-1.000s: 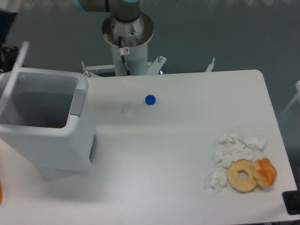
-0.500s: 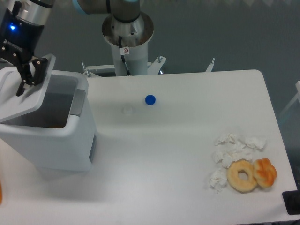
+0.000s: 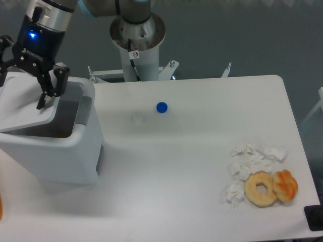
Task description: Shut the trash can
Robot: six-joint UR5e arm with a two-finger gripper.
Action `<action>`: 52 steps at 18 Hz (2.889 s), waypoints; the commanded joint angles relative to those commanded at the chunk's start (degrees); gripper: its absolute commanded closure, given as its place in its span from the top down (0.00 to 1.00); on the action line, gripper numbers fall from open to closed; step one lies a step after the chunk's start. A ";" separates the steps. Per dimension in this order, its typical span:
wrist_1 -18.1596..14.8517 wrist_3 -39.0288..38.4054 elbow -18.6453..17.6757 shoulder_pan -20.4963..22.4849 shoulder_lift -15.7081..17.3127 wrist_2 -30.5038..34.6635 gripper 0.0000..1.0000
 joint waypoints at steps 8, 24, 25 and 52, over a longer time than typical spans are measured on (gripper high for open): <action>-0.26 5.36 -1.14 0.53 -0.09 0.00 1.00; -0.61 6.24 -4.13 0.44 -0.70 -0.09 1.00; -0.62 6.24 -4.13 0.44 -0.88 -0.09 1.00; -2.73 6.15 -1.15 9.83 2.11 -0.09 1.00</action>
